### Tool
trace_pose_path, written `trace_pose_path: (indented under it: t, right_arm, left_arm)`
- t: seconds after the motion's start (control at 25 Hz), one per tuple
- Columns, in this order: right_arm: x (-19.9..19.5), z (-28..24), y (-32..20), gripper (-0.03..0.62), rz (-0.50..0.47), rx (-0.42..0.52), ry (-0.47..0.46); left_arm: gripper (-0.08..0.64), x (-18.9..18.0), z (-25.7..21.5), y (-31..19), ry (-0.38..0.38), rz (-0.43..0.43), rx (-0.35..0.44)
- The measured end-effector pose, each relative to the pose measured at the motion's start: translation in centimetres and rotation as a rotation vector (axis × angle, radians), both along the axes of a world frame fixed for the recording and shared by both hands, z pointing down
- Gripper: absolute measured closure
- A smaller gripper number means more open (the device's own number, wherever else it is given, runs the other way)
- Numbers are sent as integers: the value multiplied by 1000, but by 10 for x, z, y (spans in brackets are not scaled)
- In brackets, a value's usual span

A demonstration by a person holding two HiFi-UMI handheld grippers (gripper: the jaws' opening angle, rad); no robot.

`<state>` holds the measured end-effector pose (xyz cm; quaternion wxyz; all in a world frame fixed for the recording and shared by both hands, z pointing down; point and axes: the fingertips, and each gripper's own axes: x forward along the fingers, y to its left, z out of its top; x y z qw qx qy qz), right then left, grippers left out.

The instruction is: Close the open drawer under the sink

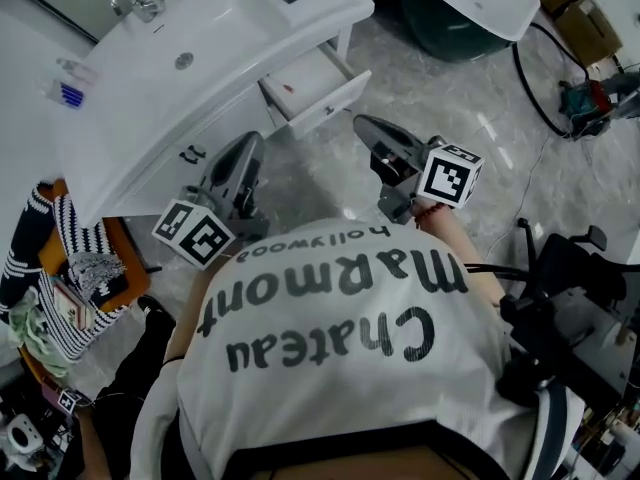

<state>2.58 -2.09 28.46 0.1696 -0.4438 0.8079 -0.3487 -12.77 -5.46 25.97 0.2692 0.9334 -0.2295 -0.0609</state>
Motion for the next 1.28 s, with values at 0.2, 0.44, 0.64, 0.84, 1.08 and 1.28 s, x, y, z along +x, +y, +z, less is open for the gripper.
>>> trace_pose_path:
  t: [0.2, 0.44, 0.64, 0.84, 1.08, 1.28]
  right_arm:
    - [-7, -3, -5, 580, -24, -12, 8]
    - [-6, 2, -10, 580, -27, -43, -41]
    - [-5, 11, -6, 580, -38, -66, -73]
    - [-15, 20, -24, 580, -84, -78, -100]
    - [-25, 23, -49, 580, -201, -84, -87]
    - [9, 26, -69, 580, -265, -122, -31]
  left_arm:
    - [551, 3, 3, 7, -24, 19, -14]
    - [551, -2, 17, 10, -58, 10, -51]
    - [551, -2, 23, 14, -69, -23, -66]
    - [552, -6, 23, 3, -63, -72, -38]
    - [551, -21, 29, 5, -63, -202, -39]
    - [551, -3, 39, 1, -41, -320, -113]
